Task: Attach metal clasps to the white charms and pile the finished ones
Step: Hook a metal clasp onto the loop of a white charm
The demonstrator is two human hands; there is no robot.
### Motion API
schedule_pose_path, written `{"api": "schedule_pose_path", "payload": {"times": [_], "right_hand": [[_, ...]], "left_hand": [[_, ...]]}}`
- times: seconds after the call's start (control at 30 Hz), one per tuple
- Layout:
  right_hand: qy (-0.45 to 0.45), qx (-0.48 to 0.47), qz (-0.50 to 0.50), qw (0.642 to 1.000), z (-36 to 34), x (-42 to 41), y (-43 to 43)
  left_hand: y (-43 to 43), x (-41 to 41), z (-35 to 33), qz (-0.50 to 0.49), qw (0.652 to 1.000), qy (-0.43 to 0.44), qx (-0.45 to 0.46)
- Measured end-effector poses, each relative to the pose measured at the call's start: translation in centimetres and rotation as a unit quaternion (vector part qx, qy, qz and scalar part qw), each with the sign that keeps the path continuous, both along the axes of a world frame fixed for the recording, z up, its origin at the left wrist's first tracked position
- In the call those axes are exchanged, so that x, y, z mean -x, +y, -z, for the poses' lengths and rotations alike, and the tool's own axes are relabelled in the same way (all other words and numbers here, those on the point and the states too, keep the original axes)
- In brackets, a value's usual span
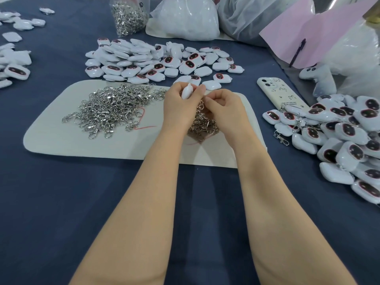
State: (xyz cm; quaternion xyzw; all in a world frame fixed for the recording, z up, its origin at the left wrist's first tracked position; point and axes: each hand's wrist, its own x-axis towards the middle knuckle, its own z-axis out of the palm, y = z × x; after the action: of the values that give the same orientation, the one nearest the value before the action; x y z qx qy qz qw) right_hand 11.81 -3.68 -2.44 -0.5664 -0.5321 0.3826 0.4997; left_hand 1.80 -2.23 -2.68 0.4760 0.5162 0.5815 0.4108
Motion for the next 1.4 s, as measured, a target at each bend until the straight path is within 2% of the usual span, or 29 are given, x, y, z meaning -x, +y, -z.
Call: {"api": "schedule_pose_path", "payload": {"times": [0.23,0.7,1.07,1.4], "right_hand": [[0.044,0.005,0.071,0.997,-0.01,-0.4,0.39],[-0.046,-0.032,0.071,0.996,0.25,-0.54,0.51],[-0.105,-0.132,0.09,0.981,0.61,0.12,0.32],[-0.082,-0.093,0.066,0.99,0.67,0.0,0.47]], "left_hand": [[-0.22,-0.21,-0.04,0.062,0.997,0.034,-0.014],[0.06,-0.12,0.24,0.05,0.994,0.1,-0.006],[-0.01,-0.21,0.06,0.036,0.993,0.111,-0.015],[0.02,-0.07,0.19,0.034,0.987,0.15,-0.044]]}}
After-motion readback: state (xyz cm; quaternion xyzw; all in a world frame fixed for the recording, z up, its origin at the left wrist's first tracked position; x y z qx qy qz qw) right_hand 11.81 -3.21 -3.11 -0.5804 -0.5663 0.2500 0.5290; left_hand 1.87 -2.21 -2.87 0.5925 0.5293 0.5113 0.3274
